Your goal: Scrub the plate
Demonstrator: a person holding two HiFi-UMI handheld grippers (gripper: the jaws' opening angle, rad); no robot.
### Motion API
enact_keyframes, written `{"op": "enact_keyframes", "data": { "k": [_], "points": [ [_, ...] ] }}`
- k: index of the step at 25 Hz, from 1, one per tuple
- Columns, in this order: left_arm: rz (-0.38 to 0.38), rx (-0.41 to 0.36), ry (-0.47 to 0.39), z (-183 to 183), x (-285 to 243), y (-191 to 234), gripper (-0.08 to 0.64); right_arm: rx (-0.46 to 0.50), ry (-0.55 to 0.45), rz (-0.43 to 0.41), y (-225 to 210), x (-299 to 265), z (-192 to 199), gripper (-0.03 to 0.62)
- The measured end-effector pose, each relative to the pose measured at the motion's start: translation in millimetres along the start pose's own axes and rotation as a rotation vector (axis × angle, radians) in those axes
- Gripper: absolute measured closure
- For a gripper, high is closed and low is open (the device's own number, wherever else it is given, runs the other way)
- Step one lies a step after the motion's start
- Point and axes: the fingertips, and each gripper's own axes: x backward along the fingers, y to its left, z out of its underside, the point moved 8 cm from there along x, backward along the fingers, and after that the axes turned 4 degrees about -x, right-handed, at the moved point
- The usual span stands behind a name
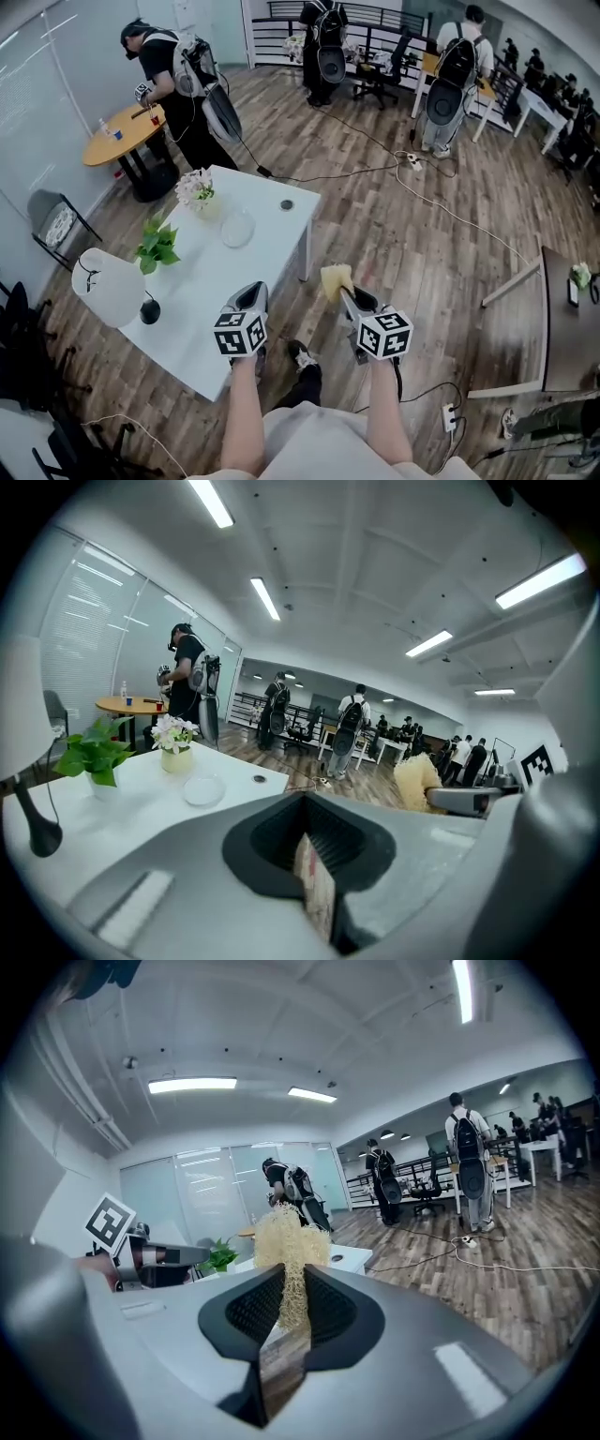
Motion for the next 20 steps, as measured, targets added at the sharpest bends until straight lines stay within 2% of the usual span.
{"op": "enact_keyframes", "data": {
  "k": [9,20],
  "points": [
    [-0.004,-0.008,0.002,-45.8,-65.4,29.1,0.558,-0.052,-0.019,0.003,-35.2,-59.6,-37.9,0.511],
    [-0.015,0.014,-0.010,-81.7,-137.0,73.3,0.558,-0.019,0.007,-0.020,-63.3,-146.7,-86.1,0.511]
  ]
}}
